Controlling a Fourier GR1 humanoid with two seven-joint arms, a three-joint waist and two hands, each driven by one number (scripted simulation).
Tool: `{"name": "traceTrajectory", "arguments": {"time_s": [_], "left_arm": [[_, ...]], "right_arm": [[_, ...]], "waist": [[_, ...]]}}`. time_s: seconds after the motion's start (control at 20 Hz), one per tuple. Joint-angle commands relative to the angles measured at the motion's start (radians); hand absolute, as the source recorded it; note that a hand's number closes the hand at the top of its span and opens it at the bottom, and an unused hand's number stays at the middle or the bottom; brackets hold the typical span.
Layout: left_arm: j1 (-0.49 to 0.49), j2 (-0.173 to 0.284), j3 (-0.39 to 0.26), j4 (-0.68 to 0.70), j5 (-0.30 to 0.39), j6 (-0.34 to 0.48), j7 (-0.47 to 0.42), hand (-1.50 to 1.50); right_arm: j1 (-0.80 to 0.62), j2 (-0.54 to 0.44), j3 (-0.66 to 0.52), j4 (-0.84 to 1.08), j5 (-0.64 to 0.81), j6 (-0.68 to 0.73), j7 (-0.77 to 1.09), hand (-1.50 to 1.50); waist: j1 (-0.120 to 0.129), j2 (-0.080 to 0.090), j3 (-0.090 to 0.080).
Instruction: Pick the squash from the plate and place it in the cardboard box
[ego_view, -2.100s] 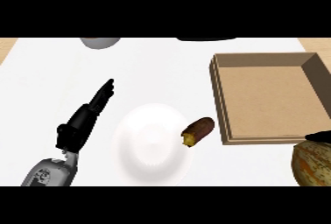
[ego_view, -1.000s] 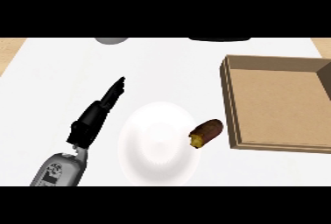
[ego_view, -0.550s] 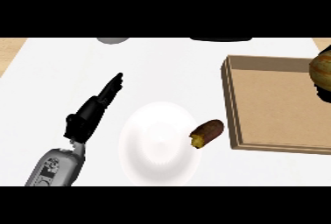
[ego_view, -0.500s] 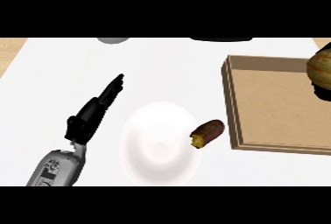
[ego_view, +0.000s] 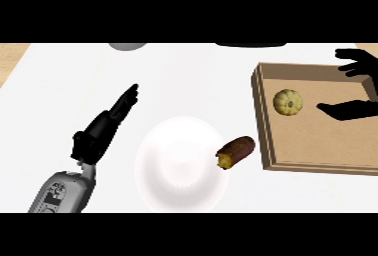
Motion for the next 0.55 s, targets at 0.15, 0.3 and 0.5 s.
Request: {"name": "traceTrajectory", "arguments": {"time_s": [0.15,0.3,0.5], "left_arm": [[0.007,-0.02,0.005,0.014,-0.01,0.009,-0.019,0.0],[0.011,-0.02,-0.007,-0.003,-0.016,0.002,0.004,0.0],[0.092,-0.014,-0.011,-0.058,-0.033,0.018,-0.023,0.0]], "right_arm": [[-0.012,0.098,-0.211,0.063,-0.179,-0.08,-0.174,-1.5],[-0.025,0.139,-0.3,0.085,-0.272,-0.089,-0.226,-1.5],[0.038,0.056,-0.481,0.111,-0.452,0.047,-0.295,-1.5]], "waist": [[-0.019,-0.001,0.001],[-0.015,-0.002,0.001],[-0.019,-0.007,0.001]]}}
